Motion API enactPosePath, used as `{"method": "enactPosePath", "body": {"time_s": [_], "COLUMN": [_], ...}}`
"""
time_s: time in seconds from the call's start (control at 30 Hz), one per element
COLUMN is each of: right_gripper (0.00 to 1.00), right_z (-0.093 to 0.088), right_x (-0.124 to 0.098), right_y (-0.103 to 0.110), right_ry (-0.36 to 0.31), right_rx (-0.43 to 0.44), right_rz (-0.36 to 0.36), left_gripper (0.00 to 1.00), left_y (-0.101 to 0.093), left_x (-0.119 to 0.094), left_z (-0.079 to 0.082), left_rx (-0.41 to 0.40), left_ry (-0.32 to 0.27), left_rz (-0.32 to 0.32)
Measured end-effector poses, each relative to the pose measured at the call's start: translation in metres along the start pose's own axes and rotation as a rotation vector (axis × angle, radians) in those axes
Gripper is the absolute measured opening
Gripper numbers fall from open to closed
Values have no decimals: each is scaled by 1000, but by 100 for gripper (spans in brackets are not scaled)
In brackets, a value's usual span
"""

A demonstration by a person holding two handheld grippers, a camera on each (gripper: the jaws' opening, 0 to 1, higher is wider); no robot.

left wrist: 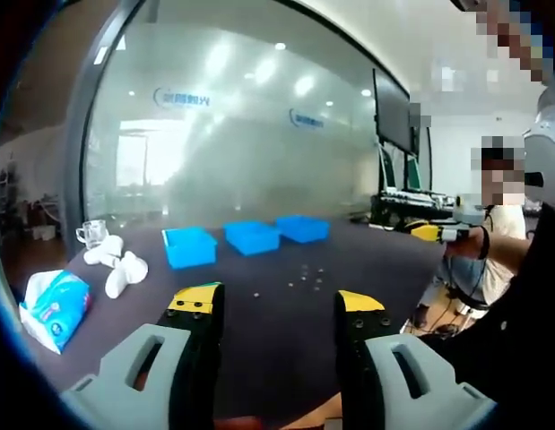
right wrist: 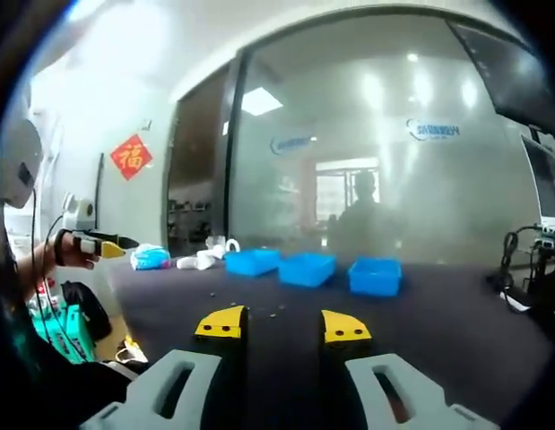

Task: Sort the screws, nuts, and washers into the corresponding bins

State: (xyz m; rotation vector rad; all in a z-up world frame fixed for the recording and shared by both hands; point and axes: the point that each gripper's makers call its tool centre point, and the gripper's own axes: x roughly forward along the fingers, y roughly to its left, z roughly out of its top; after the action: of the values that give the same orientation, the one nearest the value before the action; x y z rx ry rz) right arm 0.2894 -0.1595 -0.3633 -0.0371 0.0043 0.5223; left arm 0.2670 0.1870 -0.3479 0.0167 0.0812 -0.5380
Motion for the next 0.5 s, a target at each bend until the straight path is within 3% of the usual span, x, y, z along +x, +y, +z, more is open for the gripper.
{"method": "enactPosePath", "body": {"time_s": [0.23,0.5], "right_gripper": [30,32], "right_z": [3,4], "right_x": [0,2], "right_y": [4,17], "right_ry": [14,74], "right_rx": [-5,24], "right_rz": [18,125], "left_gripper": [49,49], "left_y": [11,10], "left_x": [3,8], "left_z": [-1,-5], "left_rx": [8,25], "left_ry": [15,43], "left_rz": [2,-33]}}
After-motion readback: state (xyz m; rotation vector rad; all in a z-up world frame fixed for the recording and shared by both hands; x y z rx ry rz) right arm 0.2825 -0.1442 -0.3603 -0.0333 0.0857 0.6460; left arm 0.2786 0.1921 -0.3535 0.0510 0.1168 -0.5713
